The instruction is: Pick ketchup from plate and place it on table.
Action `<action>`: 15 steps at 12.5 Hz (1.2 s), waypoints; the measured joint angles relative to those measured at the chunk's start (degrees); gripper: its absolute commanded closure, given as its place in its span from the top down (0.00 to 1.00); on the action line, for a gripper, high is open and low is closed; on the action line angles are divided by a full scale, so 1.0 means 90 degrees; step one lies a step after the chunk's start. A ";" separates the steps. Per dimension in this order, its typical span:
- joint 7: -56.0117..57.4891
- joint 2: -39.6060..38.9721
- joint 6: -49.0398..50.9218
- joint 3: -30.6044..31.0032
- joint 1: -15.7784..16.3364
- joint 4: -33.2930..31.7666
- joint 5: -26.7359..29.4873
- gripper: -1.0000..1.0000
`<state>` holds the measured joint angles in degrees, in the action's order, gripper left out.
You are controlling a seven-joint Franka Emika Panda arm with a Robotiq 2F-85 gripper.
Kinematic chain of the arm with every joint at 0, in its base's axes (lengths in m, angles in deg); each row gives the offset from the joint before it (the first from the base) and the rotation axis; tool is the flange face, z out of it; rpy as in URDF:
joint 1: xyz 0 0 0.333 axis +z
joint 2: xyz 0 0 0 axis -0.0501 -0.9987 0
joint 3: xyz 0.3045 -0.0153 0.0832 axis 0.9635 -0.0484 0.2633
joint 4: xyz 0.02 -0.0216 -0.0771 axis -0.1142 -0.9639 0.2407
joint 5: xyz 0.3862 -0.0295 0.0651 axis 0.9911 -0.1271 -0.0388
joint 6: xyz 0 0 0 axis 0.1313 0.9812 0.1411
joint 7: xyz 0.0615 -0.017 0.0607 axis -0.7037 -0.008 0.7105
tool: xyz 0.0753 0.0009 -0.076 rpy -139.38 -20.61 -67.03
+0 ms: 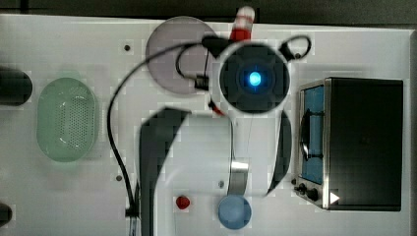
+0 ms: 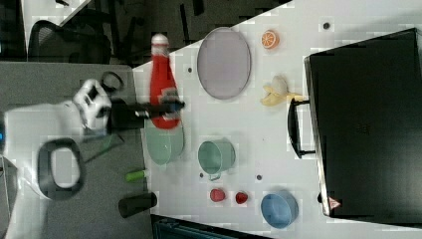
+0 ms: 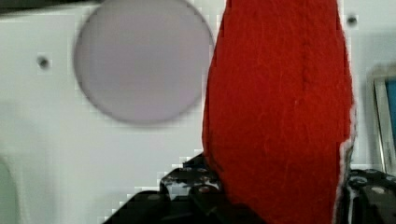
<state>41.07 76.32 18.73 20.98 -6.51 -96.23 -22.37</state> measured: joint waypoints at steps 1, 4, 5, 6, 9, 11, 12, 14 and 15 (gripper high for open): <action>-0.0003 0.0156 0.0003 -0.0037 -0.0013 -0.0472 0.0028 0.59; -0.0003 0.0284 -0.0399 -0.0140 -0.0002 -0.1703 0.0108 0.59; -0.0003 0.0235 -0.0751 -0.0164 -0.0001 -0.2076 0.0114 0.59; -0.0003 0.0188 -0.1189 -0.0192 -0.0016 -0.2449 0.0113 0.59; -0.0003 -0.0180 -0.2112 -0.0201 -0.0031 -0.3183 0.0144 0.59; -0.0003 -0.0792 -0.2547 -0.0202 -0.0007 -0.3071 0.0117 0.62; -0.0003 -0.1072 -0.2883 -0.0202 0.0003 -0.3059 0.0117 0.72; -0.0003 -0.1546 -0.3436 -0.0200 0.0004 -0.3059 0.0122 0.94; -0.0003 -0.1677 -0.3542 -0.0209 0.0016 -0.3084 0.0135 1.00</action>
<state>41.04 61.23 -13.15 19.10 -6.36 -123.98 -21.15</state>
